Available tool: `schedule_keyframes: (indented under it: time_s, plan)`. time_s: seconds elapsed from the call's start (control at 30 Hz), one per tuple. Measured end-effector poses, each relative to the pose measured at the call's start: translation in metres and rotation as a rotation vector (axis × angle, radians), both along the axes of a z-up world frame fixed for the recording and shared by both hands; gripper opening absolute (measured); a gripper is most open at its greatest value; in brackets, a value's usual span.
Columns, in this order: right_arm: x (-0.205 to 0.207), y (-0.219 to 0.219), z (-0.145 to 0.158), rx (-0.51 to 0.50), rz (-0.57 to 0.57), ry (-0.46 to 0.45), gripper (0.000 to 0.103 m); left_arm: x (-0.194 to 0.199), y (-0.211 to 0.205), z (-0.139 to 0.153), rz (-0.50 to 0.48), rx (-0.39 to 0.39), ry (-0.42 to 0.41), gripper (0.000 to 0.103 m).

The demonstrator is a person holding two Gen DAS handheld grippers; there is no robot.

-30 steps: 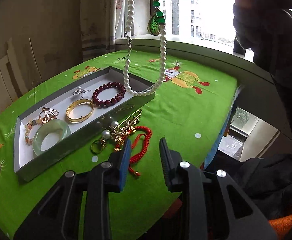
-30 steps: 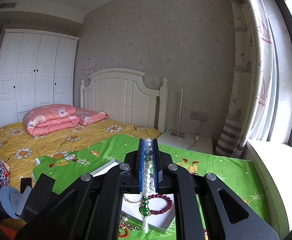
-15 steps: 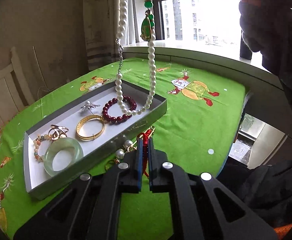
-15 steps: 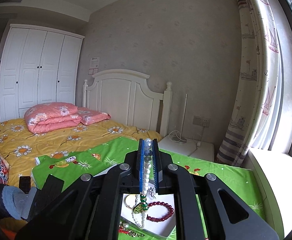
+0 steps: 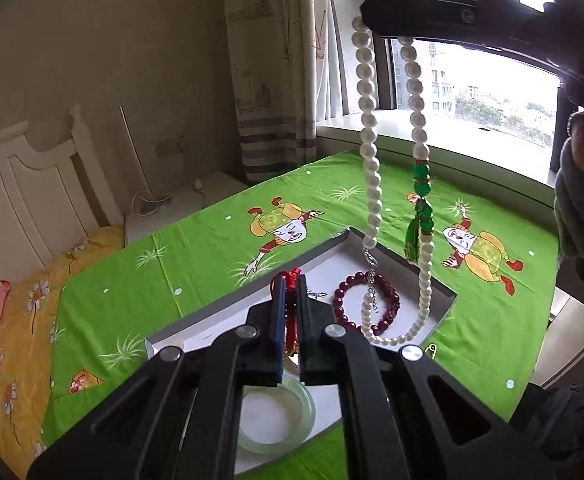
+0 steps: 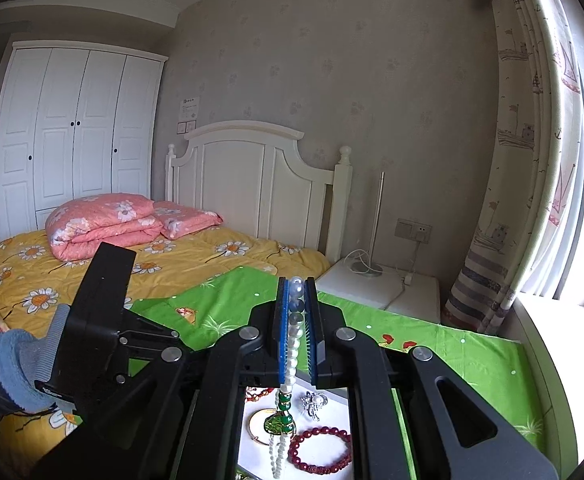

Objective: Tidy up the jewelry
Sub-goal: 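Lower the necklace into the box with right tool while left tool drops the red bracelet there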

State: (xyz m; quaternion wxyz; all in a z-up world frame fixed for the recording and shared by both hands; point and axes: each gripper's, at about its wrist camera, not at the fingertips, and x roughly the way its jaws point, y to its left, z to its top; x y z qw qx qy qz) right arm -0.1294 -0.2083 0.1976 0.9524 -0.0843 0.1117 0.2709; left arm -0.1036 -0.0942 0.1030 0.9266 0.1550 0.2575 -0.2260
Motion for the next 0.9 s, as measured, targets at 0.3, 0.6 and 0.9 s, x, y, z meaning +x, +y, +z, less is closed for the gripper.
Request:
schedule_keyframes:
  time_s: [0.3,0.6,0.9]
  plan:
    - [0.046,0.012,-0.051,-0.03,-0.016,0.158,0.009,0.065,0.022,-0.034,0.143,-0.052,0.112,0.007]
    - [0.086,-0.012,-0.144,-0.073,-0.086,0.434,0.027,0.054,0.037,-0.048,0.215,-0.129,0.104,0.074]
    - [0.034,-0.066,-0.148,0.097,-0.142,0.412,0.051,-0.017,0.062,-0.05,0.378,-0.169,-0.052,0.1]
